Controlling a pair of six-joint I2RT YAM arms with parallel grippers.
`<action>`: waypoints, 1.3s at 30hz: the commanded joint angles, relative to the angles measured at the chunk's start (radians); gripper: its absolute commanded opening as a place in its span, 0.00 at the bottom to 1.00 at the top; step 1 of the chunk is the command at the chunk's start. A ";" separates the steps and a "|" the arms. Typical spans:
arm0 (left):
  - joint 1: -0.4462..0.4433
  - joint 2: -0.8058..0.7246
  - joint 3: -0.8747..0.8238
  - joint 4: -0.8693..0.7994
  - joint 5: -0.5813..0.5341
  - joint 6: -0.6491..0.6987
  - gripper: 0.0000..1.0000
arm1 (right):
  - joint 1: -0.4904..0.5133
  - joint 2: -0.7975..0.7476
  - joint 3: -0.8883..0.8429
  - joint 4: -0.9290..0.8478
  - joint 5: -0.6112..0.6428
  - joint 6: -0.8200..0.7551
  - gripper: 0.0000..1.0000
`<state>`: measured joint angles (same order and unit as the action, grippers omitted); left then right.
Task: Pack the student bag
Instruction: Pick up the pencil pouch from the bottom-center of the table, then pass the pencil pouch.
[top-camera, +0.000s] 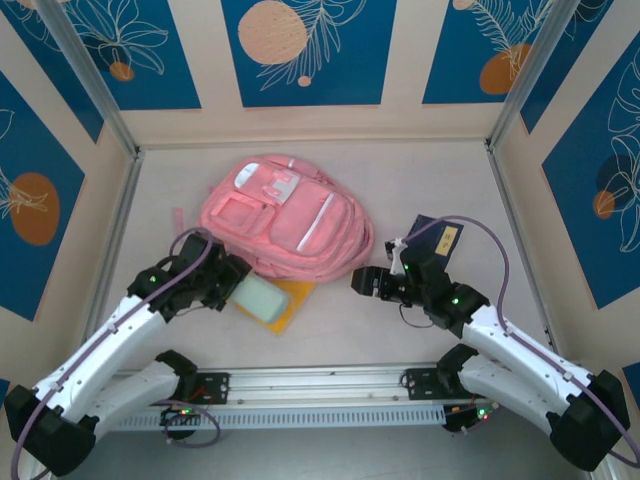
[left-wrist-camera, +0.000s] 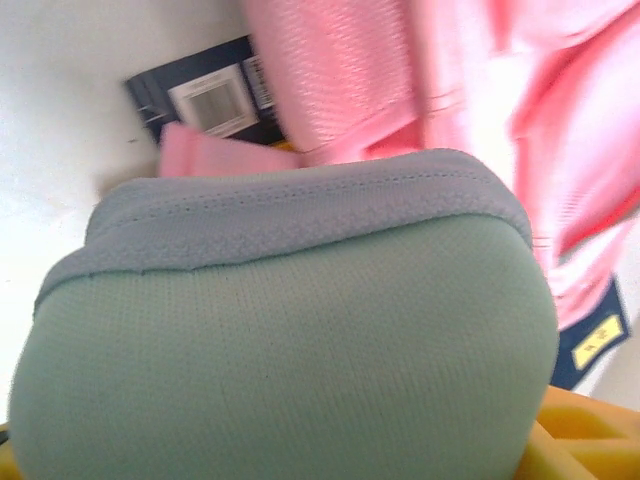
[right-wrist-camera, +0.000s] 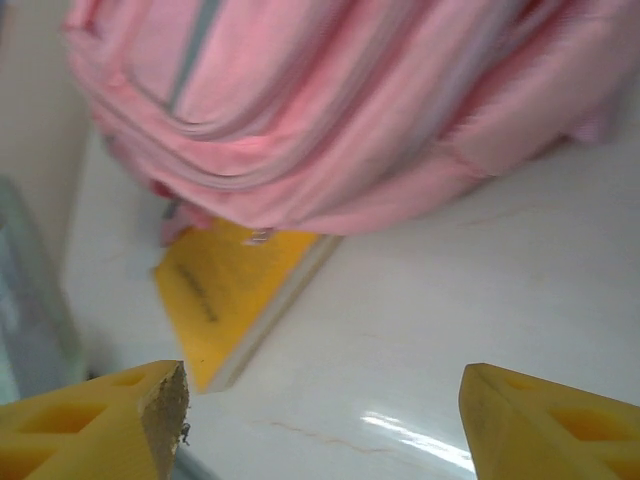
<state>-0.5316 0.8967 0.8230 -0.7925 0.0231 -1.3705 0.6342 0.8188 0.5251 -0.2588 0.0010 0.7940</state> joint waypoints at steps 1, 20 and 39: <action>0.015 0.049 0.060 0.007 -0.009 -0.019 0.64 | -0.002 0.020 0.020 0.201 -0.201 0.069 0.75; 0.015 0.188 0.134 0.209 0.170 -0.151 0.63 | 0.272 0.428 0.174 0.637 -0.087 0.070 0.98; 0.014 0.204 0.112 0.239 0.228 -0.134 0.75 | 0.330 0.520 0.116 0.902 -0.007 0.187 0.47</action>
<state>-0.5236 1.0885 0.9283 -0.5610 0.2100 -1.4670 0.9497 1.3712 0.6373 0.5877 -0.0315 0.9936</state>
